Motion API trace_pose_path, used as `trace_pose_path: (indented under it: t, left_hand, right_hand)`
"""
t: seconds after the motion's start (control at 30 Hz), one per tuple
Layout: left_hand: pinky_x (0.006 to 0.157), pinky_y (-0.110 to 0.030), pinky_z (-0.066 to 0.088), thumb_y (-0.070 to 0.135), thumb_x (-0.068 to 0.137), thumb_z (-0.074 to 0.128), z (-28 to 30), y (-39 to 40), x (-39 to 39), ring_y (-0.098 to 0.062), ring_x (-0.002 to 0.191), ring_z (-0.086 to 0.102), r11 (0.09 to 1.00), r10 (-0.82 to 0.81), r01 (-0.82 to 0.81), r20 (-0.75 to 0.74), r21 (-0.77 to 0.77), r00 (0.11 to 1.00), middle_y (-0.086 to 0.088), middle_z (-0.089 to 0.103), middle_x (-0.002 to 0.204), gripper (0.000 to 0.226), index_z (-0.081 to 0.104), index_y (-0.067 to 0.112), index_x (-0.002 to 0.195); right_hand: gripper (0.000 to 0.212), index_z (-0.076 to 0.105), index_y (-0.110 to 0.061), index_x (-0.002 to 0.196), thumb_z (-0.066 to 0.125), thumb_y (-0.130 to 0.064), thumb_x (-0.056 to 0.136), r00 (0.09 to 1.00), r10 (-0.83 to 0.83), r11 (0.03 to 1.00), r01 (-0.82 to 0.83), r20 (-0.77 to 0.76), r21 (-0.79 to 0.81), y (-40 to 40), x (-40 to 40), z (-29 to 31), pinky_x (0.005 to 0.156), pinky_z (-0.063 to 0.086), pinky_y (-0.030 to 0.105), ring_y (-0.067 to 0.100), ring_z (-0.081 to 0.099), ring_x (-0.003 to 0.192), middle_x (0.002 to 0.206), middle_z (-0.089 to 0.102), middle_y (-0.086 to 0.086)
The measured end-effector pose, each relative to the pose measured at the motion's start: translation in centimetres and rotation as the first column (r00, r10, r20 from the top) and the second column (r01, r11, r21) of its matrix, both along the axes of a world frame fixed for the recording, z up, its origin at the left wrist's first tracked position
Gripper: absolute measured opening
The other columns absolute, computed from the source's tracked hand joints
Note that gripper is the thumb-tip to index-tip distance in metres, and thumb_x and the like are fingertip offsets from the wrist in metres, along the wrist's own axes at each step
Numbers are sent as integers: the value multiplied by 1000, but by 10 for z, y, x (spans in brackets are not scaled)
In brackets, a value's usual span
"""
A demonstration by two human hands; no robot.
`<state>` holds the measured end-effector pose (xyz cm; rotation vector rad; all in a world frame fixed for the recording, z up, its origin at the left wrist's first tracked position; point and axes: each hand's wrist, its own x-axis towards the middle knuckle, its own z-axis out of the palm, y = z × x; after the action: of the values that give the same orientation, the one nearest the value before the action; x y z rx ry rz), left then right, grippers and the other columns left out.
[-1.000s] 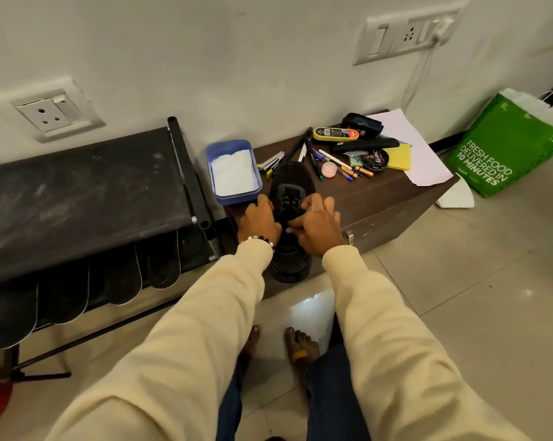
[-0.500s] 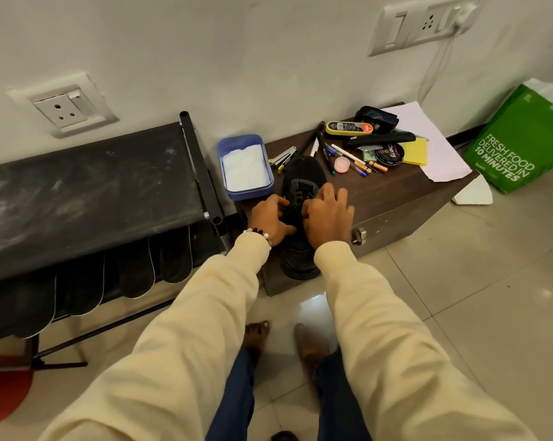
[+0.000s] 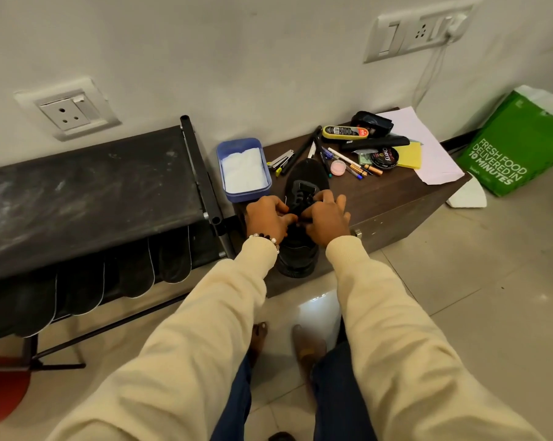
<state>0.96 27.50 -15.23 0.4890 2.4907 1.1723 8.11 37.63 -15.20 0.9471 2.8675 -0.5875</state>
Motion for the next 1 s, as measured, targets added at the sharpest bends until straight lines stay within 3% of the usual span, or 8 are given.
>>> trace_pose_path:
  t: [0.17,0.27,0.37,0.47,0.63,0.73,0.83,1.0]
  left_hand:
    - [70,-34,49,21,81,74,3,11,4,-22,77,58,988,-9,-19,-178,-156,984,-4,62,81,16,59,16,80]
    - [66,-32,41,24,83,73,1,11,5,-24,82,58,981,-10,-29,-196,-194,981,-6,62,90,22,57,15,94]
    - [72,-37,48,30,83,73,-2,13,4,-32,93,60,957,-76,28,-155,-290,985,-11,61,103,37,51,15,107]
    - [74,-40,49,32,85,71,-1,17,-1,-36,99,60,899,-190,108,-156,-425,969,-16,59,111,44,45,12,116]
    - [77,-43,49,31,91,62,-2,20,-2,-39,106,59,820,-315,135,-241,-556,918,-19,58,117,46,40,10,126]
    - [77,-43,49,34,91,62,-6,18,-4,-39,102,60,852,-275,132,-220,-506,936,-18,59,114,43,42,11,122]
    - [79,-40,50,35,85,69,-11,15,-12,-33,96,59,940,-130,114,-29,-321,991,-15,59,111,42,46,12,113]
    - [85,-35,48,33,75,80,-15,10,-15,-27,104,57,996,-10,30,231,-82,973,-10,59,118,49,51,16,111]
  right_hand:
    - [10,68,-18,86,75,-18,78,974,-88,989,60,-207,-138,3,2,5,93,48,36,22,50,106,116,49,6]
    - [36,50,-18,86,81,-12,69,934,-227,945,142,-275,-295,3,4,3,86,51,36,20,55,93,104,52,5]
    - [54,44,-14,103,83,-14,67,952,-243,915,162,-185,-369,6,0,-2,90,51,38,23,56,101,112,54,8]
    - [55,39,-13,114,78,-20,75,982,-177,952,154,-69,-263,6,-7,-3,91,50,43,31,57,106,117,54,15]
    - [55,31,-13,124,66,-29,85,974,-189,982,187,124,27,-1,-20,1,79,45,49,37,58,101,112,57,18]
    - [33,45,-13,112,60,-32,89,944,-268,962,253,190,103,-4,-24,3,69,37,41,26,53,79,92,58,8]
    - [25,59,-11,100,60,-33,89,942,-297,952,280,158,121,-8,-22,-3,71,48,36,24,56,72,77,53,5]
    - [33,61,-10,106,61,-37,88,945,-297,955,297,140,17,-7,-13,1,65,44,33,29,63,90,100,63,10]
